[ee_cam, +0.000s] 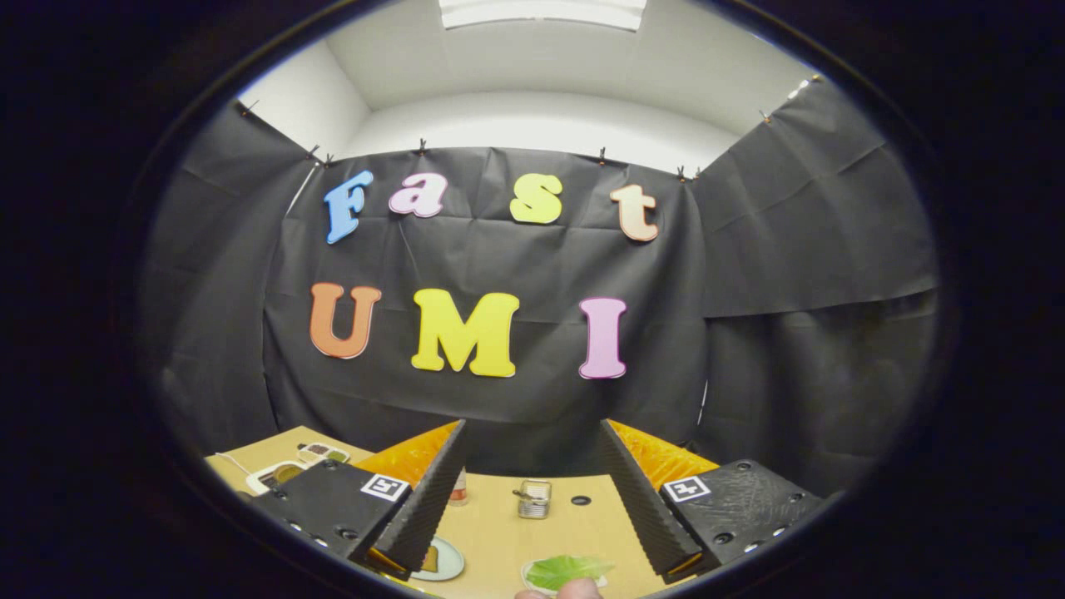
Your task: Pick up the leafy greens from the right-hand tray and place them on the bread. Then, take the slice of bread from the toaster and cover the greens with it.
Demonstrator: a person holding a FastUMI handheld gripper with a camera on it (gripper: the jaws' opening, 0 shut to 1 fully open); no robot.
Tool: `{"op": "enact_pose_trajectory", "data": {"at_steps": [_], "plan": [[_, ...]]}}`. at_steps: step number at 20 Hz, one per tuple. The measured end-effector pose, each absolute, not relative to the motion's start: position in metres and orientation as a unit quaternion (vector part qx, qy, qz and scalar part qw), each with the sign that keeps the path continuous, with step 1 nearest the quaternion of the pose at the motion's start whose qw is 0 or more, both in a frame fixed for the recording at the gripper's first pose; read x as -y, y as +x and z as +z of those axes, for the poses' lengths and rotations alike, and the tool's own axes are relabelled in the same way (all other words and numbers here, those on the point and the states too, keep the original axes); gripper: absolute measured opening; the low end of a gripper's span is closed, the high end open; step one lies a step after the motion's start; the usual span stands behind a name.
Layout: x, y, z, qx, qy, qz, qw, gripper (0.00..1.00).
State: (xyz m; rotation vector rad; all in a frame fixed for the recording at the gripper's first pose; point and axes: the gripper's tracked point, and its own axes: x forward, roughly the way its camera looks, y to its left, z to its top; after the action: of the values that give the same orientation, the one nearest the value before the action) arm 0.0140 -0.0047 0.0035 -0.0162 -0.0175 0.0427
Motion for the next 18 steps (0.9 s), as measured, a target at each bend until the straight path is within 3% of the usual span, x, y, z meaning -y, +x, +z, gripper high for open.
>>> {"op": "enact_pose_trajectory", "data": {"at_steps": [8,18], "plan": [[0.076,0.024,-0.005,0.009,-0.007,0.011,1.0,0.95],[0.167,0.053,-0.092,-0.045,0.004,0.026,0.999,0.95]]}}
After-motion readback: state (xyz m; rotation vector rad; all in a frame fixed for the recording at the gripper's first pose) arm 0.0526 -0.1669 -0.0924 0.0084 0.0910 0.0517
